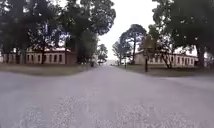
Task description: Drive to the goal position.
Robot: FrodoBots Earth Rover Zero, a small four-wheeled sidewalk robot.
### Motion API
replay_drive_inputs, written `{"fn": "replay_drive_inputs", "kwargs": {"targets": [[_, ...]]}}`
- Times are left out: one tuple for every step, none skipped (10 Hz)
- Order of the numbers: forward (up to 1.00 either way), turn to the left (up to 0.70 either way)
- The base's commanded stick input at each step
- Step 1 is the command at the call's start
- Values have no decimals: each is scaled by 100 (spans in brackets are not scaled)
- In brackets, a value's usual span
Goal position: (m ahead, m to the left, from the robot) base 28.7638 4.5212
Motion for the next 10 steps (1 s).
{"fn": "replay_drive_inputs", "kwargs": {"targets": [[85,0],[85,0],[85,0],[85,0],[85,0],[85,0],[85,0],[85,-21],[85,-29],[85,-30]]}}
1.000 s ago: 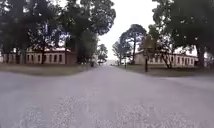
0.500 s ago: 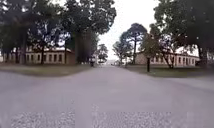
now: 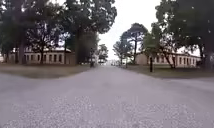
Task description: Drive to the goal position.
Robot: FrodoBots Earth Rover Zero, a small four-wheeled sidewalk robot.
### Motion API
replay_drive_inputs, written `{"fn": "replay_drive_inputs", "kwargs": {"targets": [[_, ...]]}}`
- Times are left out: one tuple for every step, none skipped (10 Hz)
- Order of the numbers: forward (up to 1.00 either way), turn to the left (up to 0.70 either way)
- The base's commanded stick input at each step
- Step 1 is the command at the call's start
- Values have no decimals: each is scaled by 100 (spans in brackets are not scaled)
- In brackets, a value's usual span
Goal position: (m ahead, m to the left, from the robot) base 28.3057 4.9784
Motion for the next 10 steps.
{"fn": "replay_drive_inputs", "kwargs": {"targets": [[85,-31],[85,-34],[85,-34],[85,-34],[85,-34],[85,-34],[85,-4],[85,0],[85,0],[85,0]]}}
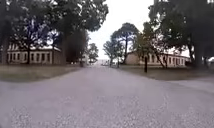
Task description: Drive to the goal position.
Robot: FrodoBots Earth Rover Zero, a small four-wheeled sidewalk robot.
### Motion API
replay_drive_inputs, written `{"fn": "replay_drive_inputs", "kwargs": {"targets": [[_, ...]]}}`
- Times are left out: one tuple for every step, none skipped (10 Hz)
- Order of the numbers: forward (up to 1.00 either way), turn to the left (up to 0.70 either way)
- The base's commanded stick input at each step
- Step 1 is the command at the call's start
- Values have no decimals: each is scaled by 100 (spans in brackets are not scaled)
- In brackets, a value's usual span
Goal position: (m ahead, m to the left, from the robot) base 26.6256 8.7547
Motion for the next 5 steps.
{"fn": "replay_drive_inputs", "kwargs": {"targets": [[85,0],[85,0],[85,0],[85,0],[85,0]]}}
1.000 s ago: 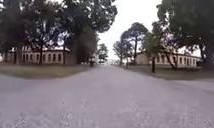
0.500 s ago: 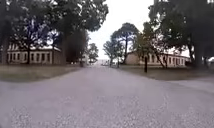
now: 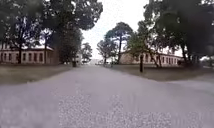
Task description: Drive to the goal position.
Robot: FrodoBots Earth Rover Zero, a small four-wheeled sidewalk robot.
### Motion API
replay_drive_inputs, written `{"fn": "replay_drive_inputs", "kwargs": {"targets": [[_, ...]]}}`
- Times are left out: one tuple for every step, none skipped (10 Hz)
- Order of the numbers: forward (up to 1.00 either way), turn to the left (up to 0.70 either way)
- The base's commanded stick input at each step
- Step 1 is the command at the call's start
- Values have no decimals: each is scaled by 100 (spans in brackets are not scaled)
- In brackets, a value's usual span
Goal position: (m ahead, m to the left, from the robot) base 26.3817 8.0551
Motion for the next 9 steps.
{"fn": "replay_drive_inputs", "kwargs": {"targets": [[85,0],[85,0],[85,0],[85,0],[85,0],[85,0],[85,0],[85,0],[85,0]]}}
